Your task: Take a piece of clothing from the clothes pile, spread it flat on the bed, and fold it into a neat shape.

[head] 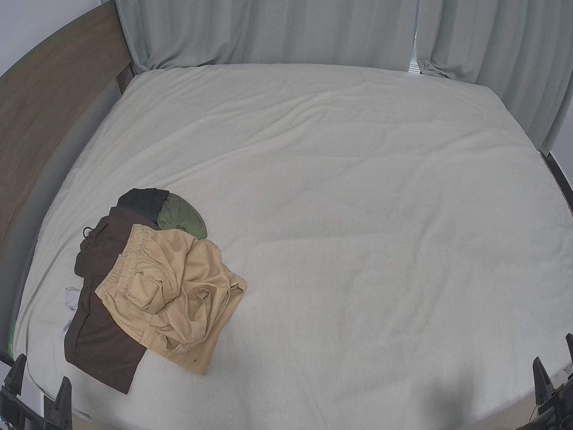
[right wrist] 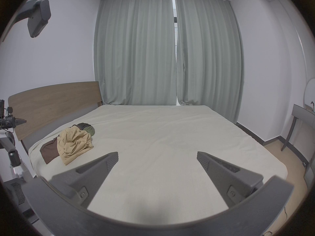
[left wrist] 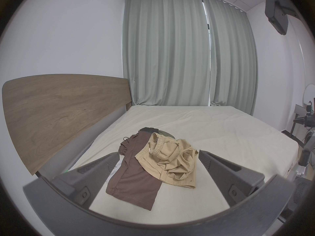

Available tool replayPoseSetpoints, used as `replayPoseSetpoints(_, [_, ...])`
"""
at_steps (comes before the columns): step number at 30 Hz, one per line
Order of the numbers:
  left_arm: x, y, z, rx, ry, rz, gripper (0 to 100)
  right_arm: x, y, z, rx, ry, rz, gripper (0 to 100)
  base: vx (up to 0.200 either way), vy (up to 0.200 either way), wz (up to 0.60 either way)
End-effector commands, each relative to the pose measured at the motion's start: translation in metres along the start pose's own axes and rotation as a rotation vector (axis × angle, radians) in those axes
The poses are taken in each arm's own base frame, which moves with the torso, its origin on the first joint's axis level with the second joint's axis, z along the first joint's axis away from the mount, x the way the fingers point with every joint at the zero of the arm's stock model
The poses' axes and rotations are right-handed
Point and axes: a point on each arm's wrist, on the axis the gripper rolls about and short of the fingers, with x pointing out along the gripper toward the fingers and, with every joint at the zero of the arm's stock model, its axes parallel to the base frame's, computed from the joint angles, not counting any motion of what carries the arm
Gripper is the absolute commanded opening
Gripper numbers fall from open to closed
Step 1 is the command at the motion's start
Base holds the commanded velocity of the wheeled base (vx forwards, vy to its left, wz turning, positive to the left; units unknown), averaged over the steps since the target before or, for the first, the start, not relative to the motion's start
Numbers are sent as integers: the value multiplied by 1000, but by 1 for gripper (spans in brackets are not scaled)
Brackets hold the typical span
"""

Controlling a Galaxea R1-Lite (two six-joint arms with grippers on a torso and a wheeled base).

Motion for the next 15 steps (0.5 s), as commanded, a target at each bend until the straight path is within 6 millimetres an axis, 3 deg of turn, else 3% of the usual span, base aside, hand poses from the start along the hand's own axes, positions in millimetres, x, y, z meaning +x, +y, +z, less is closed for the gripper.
replayPoseSetpoints(1, [0, 0, -5, 1, 5, 1, 100, 0, 0, -5, 0, -1, 1, 100, 0, 0, 0])
replayPoseSetpoints(5, [0, 0, -3, 1, -14, 7, 100, 0, 0, -5, 0, -1, 3, 100, 0, 0, 0])
replayPoseSetpoints(8, [-9, 0, 31, -5, -135, 10, 100, 0, 0, -5, 0, -1, 3, 100, 0, 0, 0])
replayPoseSetpoints(10, [-9, 0, 42, -6, -129, 4, 100, 0, 0, -5, 0, -1, 1, 100, 0, 0, 0])
replayPoseSetpoints(15, [-4, 0, 40, -76, -63, -89, 100, 0, 0, -5, 0, -1, 3, 100, 0, 0, 0])
